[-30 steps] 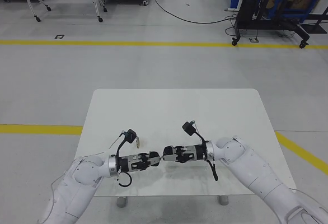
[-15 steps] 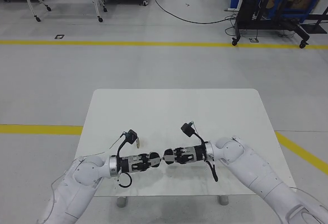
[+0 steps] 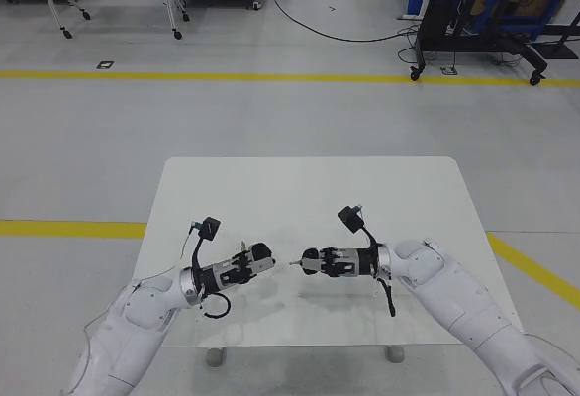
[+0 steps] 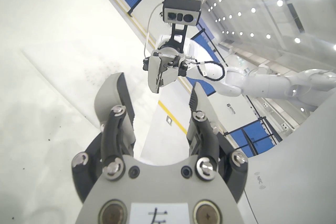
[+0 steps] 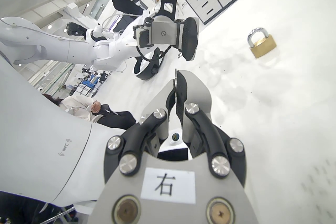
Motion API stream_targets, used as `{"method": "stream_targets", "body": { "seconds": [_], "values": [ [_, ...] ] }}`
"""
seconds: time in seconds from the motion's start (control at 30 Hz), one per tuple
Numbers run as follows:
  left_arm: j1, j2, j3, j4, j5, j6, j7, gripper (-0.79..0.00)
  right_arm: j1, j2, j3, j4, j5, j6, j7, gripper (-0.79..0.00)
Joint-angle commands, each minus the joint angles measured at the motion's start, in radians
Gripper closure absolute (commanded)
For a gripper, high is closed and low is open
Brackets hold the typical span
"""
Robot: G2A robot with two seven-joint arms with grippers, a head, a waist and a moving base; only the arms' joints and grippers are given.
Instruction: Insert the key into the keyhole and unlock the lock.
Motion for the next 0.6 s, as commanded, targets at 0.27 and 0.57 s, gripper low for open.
{"method": "stream_targets", "body": {
  "seconds": [0.27,0.57],
  "values": [
    [0.024,-0.006,-0.011,0.016,-0.059,0.018,0.118,-0.785,-0.057,0.025,0.091,-0.009,0.001,-0.034,-0.071,0.0],
    [0.042,0.013,-0.111,-0.14,0.396,0.137,0.202,-0.785,-0.057,0.025,0.091,-0.009,0.001,-0.034,-0.071,0.0]
  ]
}}
